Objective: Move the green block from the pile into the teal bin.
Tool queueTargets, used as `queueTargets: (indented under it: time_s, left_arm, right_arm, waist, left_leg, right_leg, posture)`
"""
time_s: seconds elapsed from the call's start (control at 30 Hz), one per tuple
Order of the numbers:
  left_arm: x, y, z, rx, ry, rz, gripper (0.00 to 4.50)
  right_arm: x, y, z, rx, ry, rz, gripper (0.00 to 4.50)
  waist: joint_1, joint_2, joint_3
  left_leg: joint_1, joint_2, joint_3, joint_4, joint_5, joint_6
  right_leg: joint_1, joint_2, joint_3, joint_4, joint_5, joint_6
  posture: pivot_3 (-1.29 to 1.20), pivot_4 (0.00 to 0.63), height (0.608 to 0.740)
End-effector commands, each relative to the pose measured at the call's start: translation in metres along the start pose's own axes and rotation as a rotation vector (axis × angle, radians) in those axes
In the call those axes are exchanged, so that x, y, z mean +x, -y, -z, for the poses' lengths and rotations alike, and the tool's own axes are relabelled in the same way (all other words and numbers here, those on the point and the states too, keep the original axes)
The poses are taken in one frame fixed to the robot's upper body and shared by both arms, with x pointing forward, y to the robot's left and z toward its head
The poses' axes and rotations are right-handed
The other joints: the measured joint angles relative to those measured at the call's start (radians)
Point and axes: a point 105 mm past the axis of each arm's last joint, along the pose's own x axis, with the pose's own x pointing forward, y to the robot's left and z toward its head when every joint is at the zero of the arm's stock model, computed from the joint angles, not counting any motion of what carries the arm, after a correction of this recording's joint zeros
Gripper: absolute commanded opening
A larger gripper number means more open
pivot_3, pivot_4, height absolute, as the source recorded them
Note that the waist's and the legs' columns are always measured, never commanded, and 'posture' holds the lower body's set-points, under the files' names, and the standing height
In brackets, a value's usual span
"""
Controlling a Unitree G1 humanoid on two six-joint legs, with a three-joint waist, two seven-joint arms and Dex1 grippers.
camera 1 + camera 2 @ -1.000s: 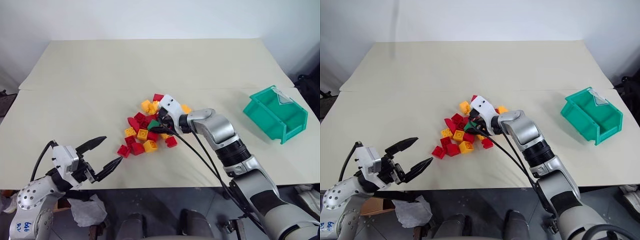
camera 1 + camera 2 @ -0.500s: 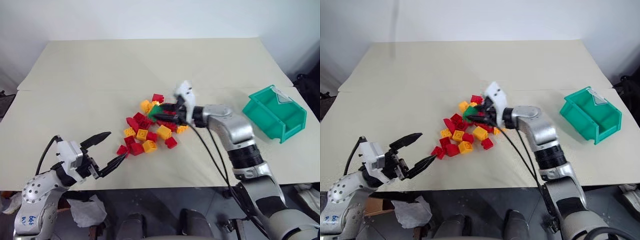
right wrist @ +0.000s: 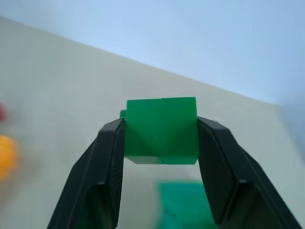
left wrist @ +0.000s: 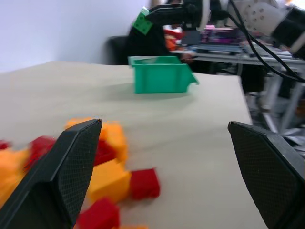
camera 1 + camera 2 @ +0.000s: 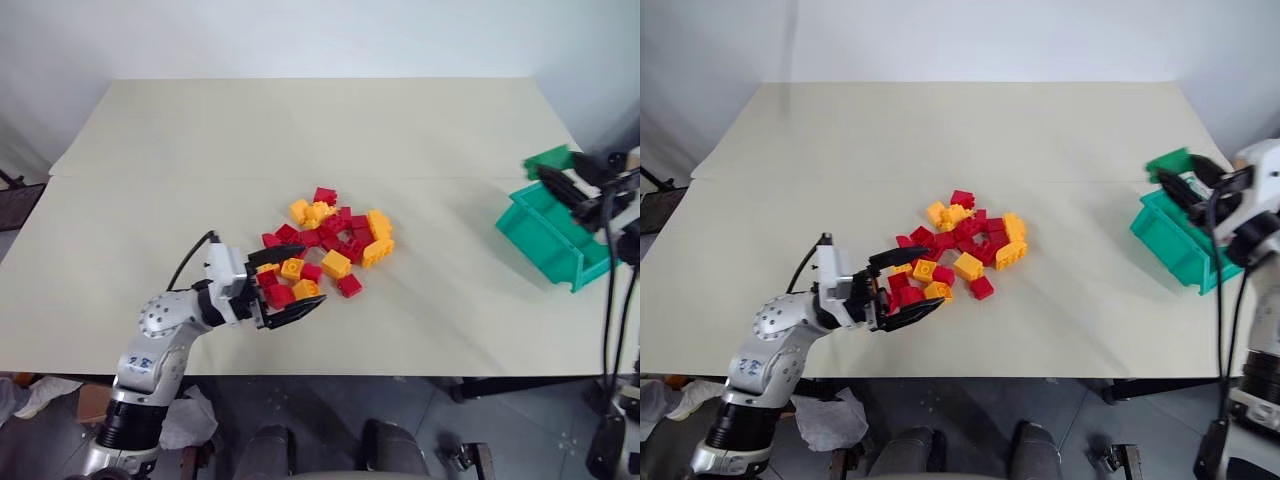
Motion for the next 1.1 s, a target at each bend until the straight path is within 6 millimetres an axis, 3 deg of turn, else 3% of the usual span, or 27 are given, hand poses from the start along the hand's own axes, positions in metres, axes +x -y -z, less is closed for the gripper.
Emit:
queueTargets:
  time_s: [0.03, 0.17, 0.33, 0.57, 0.6, 0.67, 0.77, 0.93, 1.1]
  left_arm:
    - [0.008, 0.000, -0.006, 0.046, 0.023, 0.031, 4.50]
    - [0.010, -0.003, -0.007, 0.059, 0.031, 0.025, 4.50]
    - [0.008, -0.005, -0.008, 0.071, 0.033, 0.005, 4.50]
    - [-0.001, -0.006, -0.008, 0.077, 0.027, -0.041, 4.50]
    - [-0.002, -0.006, -0.008, 0.077, 0.026, -0.049, 4.50]
    - [-0.007, -0.007, -0.009, 0.079, 0.023, -0.068, 4.50]
    - [-0.019, -0.012, -0.012, 0.089, 0.012, -0.102, 4.50]
    - [-0.049, -0.020, -0.014, 0.139, -0.064, -0.172, 4.50]
    - [-0.082, -0.028, -0.009, 0.173, -0.147, -0.251, 4.50]
  right_arm:
    - [-0.004, 0.039, 0.014, 0.014, -0.069, 0.178, 1.79]
    - [0.000, 0.048, 0.037, 0.063, -0.158, 0.194, 1.79]
    - [0.007, 0.059, 0.045, 0.053, -0.175, 0.239, 1.79]
    - [0.014, 0.066, 0.042, 0.030, -0.159, 0.243, 4.20]
    - [0.015, 0.065, 0.038, 0.035, -0.142, 0.230, 4.46]
    - [0.015, 0.064, 0.033, 0.019, -0.124, 0.206, 4.46]
    - [0.020, 0.039, 0.012, 0.006, -0.004, 0.035, 4.46]
    - [0.009, -0.032, -0.015, -0.026, 0.206, -0.325, 4.46]
    - [-0.017, -0.100, 0.006, -0.005, 0.140, -0.674, 4.46]
  waist:
    - [-0.006, 0.000, 0.000]
    - [-0.004, 0.001, 0.000]
    - [-0.002, 0.001, 0.000]
    - [0.000, 0.001, 0.000]
    - [-0.001, 0.001, 0.000]
    - [-0.001, 0.001, 0.001]
    - [-0.001, 0.001, 0.001]
    - [0.000, 0.001, 0.001]
    - [0.012, 0.002, 0.001]
  left_leg:
    - [0.000, 0.000, 0.000, 0.000, 0.000, 0.000]
    - [0.000, 0.000, 0.001, 0.001, 0.001, 0.001]
    - [-0.001, 0.000, 0.001, 0.001, 0.001, 0.001]
    - [-0.002, -0.001, 0.000, 0.002, 0.001, 0.001]
    - [-0.002, -0.001, 0.000, 0.001, 0.000, 0.001]
    - [-0.002, 0.000, 0.000, 0.001, 0.000, 0.001]
    - [-0.002, 0.000, 0.001, 0.002, 0.001, 0.001]
    - [-0.001, 0.000, 0.000, 0.001, 0.000, 0.001]
    - [-0.002, 0.000, -0.001, 0.002, 0.000, 0.001]
  right_leg:
    - [0.000, 0.000, 0.000, 0.000, 0.000, 0.000]
    - [0.000, -0.001, 0.001, 0.000, 0.000, 0.000]
    - [0.000, -0.001, 0.001, -0.001, 0.000, 0.000]
    - [0.000, -0.001, 0.001, -0.001, 0.000, 0.000]
    - [0.000, -0.001, 0.001, -0.001, 0.000, 0.000]
    - [0.000, -0.001, 0.001, -0.001, 0.000, 0.000]
    - [0.000, -0.001, 0.001, -0.001, 0.000, 0.000]
    - [0.000, -0.001, 0.000, -0.001, 0.000, 0.000]
    - [0.000, -0.001, 0.000, -0.001, 0.000, 0.000]
  posture:
    - [0.00, 0.150, 0.740]
    - [0.00, 0.150, 0.740]
    - [0.00, 0.150, 0.740]
    - [0.00, 0.150, 0.740]
    - [0.00, 0.150, 0.740]
    - [0.00, 0.150, 0.740]
    - [0.00, 0.150, 0.740]
    - [0.00, 0.150, 0.740]
    - [0.00, 0.150, 0.740]
